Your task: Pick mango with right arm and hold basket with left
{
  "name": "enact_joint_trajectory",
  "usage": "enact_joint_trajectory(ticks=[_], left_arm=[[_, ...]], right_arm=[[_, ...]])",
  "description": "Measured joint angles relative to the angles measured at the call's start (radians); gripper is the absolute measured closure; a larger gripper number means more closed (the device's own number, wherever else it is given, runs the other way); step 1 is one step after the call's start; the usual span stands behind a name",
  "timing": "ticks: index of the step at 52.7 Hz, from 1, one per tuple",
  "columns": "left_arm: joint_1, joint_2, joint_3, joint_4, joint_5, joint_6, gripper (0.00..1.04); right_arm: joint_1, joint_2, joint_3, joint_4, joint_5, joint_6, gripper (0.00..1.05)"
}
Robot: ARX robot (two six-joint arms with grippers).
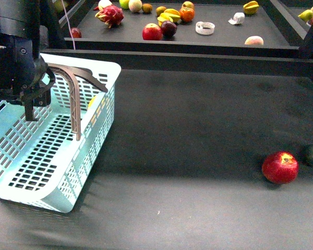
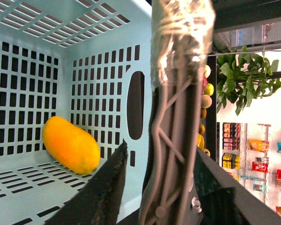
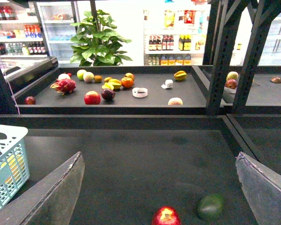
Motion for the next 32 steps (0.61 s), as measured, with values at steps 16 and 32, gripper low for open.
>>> enact_joint_trajectory(ticks=[16, 32], left_arm=[[0.016, -0.205, -0.160, 0.032, 0.071, 0.037, 0.09], [0.148, -0.550, -0.438, -0.011, 0.115, 0.172, 0.08]], right_arm=[[0.000, 0.000, 0.000, 0.000, 0.000, 0.000, 0.08], [0.000, 0.000, 0.000, 0.000, 0.000, 0.000, 0.08]])
